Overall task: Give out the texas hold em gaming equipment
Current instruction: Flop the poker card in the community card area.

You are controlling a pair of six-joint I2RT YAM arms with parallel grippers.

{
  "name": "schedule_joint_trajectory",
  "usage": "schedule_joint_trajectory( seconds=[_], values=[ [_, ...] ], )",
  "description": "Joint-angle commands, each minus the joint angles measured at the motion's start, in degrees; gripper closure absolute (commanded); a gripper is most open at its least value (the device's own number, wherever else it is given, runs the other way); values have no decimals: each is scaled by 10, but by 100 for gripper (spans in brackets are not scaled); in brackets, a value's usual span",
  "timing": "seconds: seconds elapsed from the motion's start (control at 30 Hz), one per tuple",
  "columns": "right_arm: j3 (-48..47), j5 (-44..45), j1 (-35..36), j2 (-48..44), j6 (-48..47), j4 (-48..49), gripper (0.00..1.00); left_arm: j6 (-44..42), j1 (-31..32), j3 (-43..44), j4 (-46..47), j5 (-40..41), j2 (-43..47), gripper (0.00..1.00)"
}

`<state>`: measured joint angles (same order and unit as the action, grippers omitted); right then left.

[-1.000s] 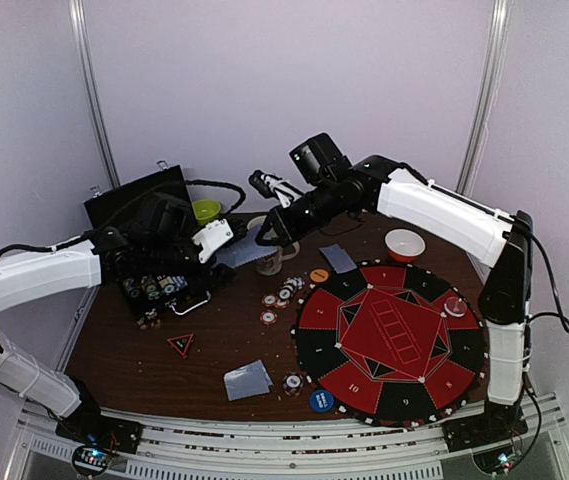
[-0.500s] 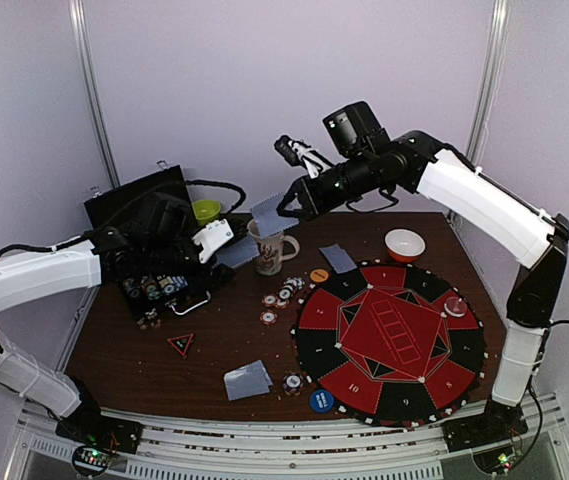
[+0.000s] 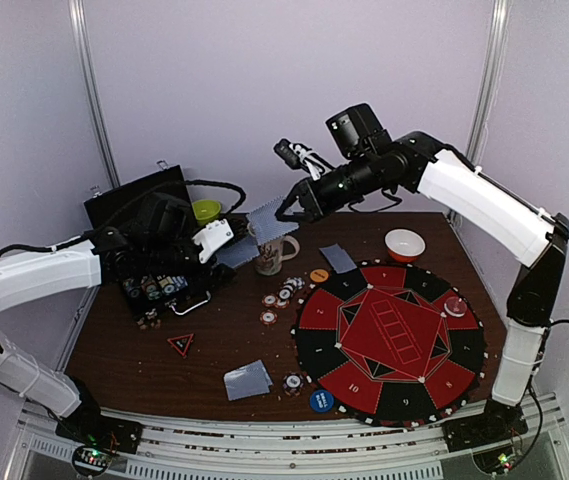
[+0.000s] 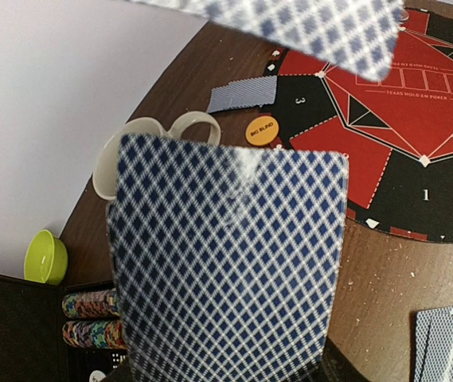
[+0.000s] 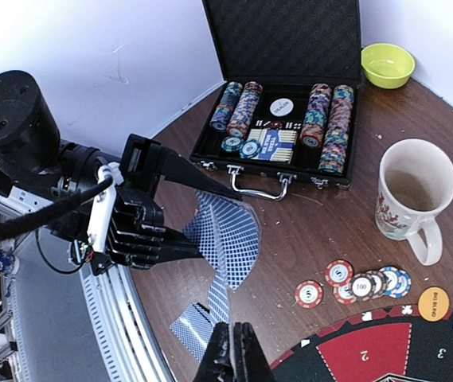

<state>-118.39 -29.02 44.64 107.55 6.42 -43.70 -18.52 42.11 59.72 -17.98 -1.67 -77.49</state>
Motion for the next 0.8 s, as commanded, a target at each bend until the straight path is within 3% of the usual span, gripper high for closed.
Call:
schedule_joint_trajectory(
  seconds=[0.0, 0.17, 0.47, 0.6, 0.77],
  values=[
    [52, -148, -23, -27, -6, -3, 100, -4, 2, 0, 32, -3, 17, 49],
    [98, -245, -31, -37, 19, 39, 100, -5, 2, -1, 32, -32, 23, 49],
    [112, -254, -31, -39, 45, 48, 100, -7, 2, -3, 31, -38, 24, 48],
    [102, -87, -30, -49, 3, -19, 100, -8, 2, -4, 31, -24, 24, 48],
    [169, 267, 30, -93, -128, -59, 100, -7, 2, -3, 32, -4, 20, 48]
  ],
)
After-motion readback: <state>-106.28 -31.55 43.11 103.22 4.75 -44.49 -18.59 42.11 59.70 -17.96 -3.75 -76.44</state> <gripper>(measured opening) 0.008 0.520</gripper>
